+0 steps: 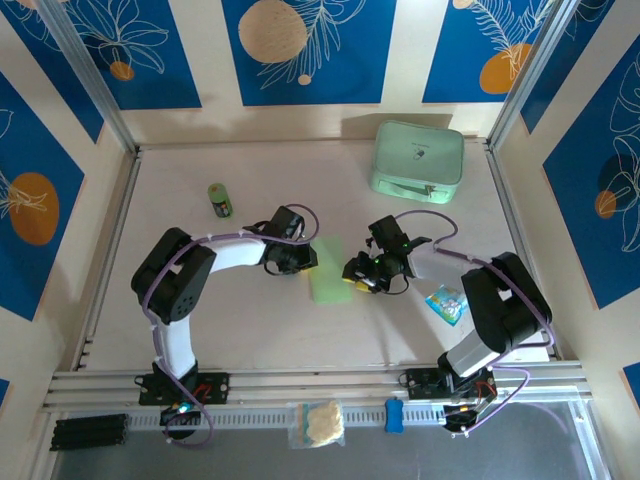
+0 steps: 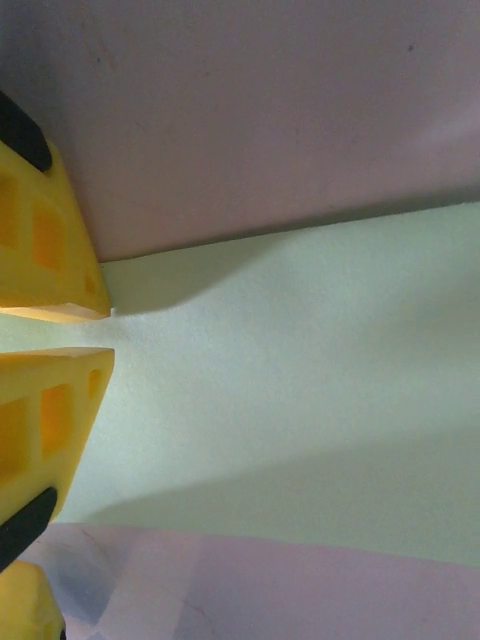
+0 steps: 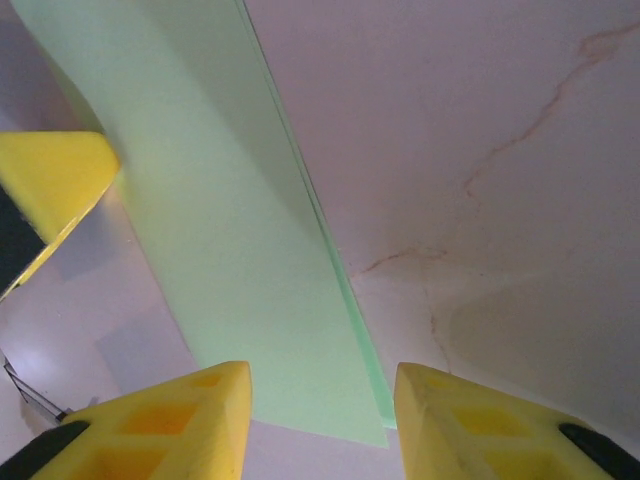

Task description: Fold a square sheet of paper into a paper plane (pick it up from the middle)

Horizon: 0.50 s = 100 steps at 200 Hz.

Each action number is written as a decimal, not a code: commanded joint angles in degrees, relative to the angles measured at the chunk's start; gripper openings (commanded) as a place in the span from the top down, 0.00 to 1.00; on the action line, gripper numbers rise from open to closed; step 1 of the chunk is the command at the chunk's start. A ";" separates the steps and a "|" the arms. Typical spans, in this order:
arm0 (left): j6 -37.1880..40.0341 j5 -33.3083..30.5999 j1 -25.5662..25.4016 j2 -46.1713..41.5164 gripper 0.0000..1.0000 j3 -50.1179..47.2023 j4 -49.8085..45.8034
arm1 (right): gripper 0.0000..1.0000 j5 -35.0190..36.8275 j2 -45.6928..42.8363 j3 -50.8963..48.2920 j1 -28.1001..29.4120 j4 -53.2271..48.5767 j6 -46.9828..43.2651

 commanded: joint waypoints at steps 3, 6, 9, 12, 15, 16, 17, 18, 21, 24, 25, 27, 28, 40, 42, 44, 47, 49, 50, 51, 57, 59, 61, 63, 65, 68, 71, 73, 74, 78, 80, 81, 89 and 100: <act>-0.02 -2.88 -0.22 2.82 0.81 -1.13 -2.63 | 0.59 -2.33 0.97 -0.19 0.57 -2.31 -0.46; 0.00 -2.89 -0.22 2.82 0.81 -1.21 -2.67 | 0.59 -2.33 0.99 -0.11 0.60 -2.44 -0.55; -0.01 -2.96 -0.26 2.89 0.82 -1.27 -2.77 | 0.59 -2.33 1.13 -0.07 0.71 -2.59 -0.58; 0.01 -2.97 -0.24 2.91 0.82 -1.31 -2.79 | 0.59 -2.33 1.23 0.03 0.90 -2.66 -0.67; -0.03 -3.02 -0.26 2.97 0.82 -1.38 -2.88 | 0.59 -2.33 1.32 0.09 1.04 -2.88 -0.78; -0.03 -3.04 -0.26 2.98 0.82 -1.39 -2.87 | 0.59 -2.33 1.37 0.15 1.06 -2.89 -0.82; -0.04 -3.05 -0.27 2.99 0.82 -1.40 -2.87 | 0.59 -2.29 1.40 0.13 1.11 -2.95 -0.85; -0.04 -3.06 -0.22 3.00 0.82 -1.40 -2.96 | 0.59 -2.31 1.42 0.21 1.14 -2.97 -0.90; -0.04 -3.18 -0.19 3.00 0.82 -1.40 -3.02 | 0.59 -2.22 1.55 0.22 1.24 -3.04 -0.94; 0.01 -3.22 -0.20 2.99 0.82 -1.51 -3.11 | 0.59 -2.10 1.64 0.29 1.33 -3.22 -1.00; -0.02 -3.23 -0.19 3.00 0.82 -1.55 -3.16 | 0.59 -2.04 1.67 0.33 1.42 -3.29 -1.02; 0.01 -3.28 -0.25 3.00 0.82 -1.50 -3.20 | 0.59 -1.93 1.75 0.39 1.58 -3.47 -1.08; -0.01 -3.30 -0.21 3.00 0.82 -1.50 -3.25 | 0.59 -1.87 1.77 0.38 1.59 -3.50 -1.11; 0.11 -3.41 -0.18 3.09 0.82 -1.62 -3.33 | 0.59 -1.64 2.16 0.60 2.09 -3.87 -1.47; 0.07 -3.43 -0.24 3.09 0.82 -1.59 -3.38 | 0.59 -1.63 2.21 0.61 2.21 -3.87 -1.48; 0.10 -3.42 -0.26 3.09 0.82 -1.58 -3.39 | 0.59 -1.63 2.26 0.59 2.26 -3.88 -1.55; 0.10 -3.42 -0.21 3.09 0.82 -1.66 -3.39 | 0.59 -1.59 2.30 0.58 2.30 -3.95 -1.49; 0.09 -3.41 -0.19 3.07 0.82 -1.69 -3.44 | 0.59 -1.61 2.31 0.56 2.35 -3.96 -1.49; 0.07 -3.41 -0.23 3.08 0.82 -1.68 -3.42 | 0.59 -1.62 2.31 0.56 2.37 -3.96 -1.48; 0.06 -3.41 -0.25 3.08 0.82 -1.67 -3.45 | 0.59 -1.56 2.37 0.62 2.44 -4.01 -1.48; 0.07 -3.41 -0.21 3.04 0.82 -1.67 -3.47 | 0.59 -1.49 2.53 0.61 2.61 -4.10 -1.57; 0.06 -3.44 -0.23 3.08 0.82 -1.67 -3.46 | 0.59 -1.46 2.56 0.59 2.67 -4.13 -1.59; 0.05 -3.42 -0.24 3.09 0.82 -1.71 -3.45 | 0.59 -1.46 2.61 0.56 2.73 -4.14 -1.58; 0.09 -3.42 -0.26 3.09 0.82 -1.68 -3.47 | 0.59 -1.46 2.65 0.58 2.74 -4.21 -1.59; 0.06 -3.41 -0.20 3.09 0.82 -1.67 -3.44 | 0.59 -1.45 2.70 0.56 2.81 -4.27 -1.64; 0.12 -3.41 -0.24 3.09 0.82 -1.67 -3.42 | 0.59 -1.52 2.74 0.62 2.83 -4.23 -1.59; 0.08 -3.41 -0.20 3.11 0.82 -1.73 -3.44 | 0.59 -1.58 2.75 0.64 2.91 -4.19 -1.62; 0.12 -3.41 -0.18 3.09 0.82 -1.68 -3.47 | 0.60 -1.62 2.81 0.66 2.97 -4.22 -1.65; 0.09 -3.41 -0.18 3.09 0.82 -1.67 -3.48 | 0.60 -1.62 2.82 0.69 2.99 -4.22 -1.65; 0.13 -3.36 -0.21 3.04 0.82 -1.58 -3.43 | 0.60 -1.78 2.85 0.65 3.09 -4.23 -1.66; 0.09 -3.33 -0.19 3.08 0.82 -1.60 -3.47 | 0.60 -1.87 2.84 0.67 3.10 -4.23 -1.75; 0.12 -3.33 -0.18 3.08 0.83 -1.59 -3.48 | 0.61 -1.92 2.84 0.65 3.10 -4.18 -1.79; 0.16 -3.33 -0.23 3.17 0.83 -1.62 -3.47 | 0.63 -2.62 2.76 0.57 3.22 -3.78 -1.84; 0.16 -3.36 -0.22 3.13 0.83 -1.59 -3.48 | 0.67 -3.49 2.53 0.46 3.38 -2.99 -1.97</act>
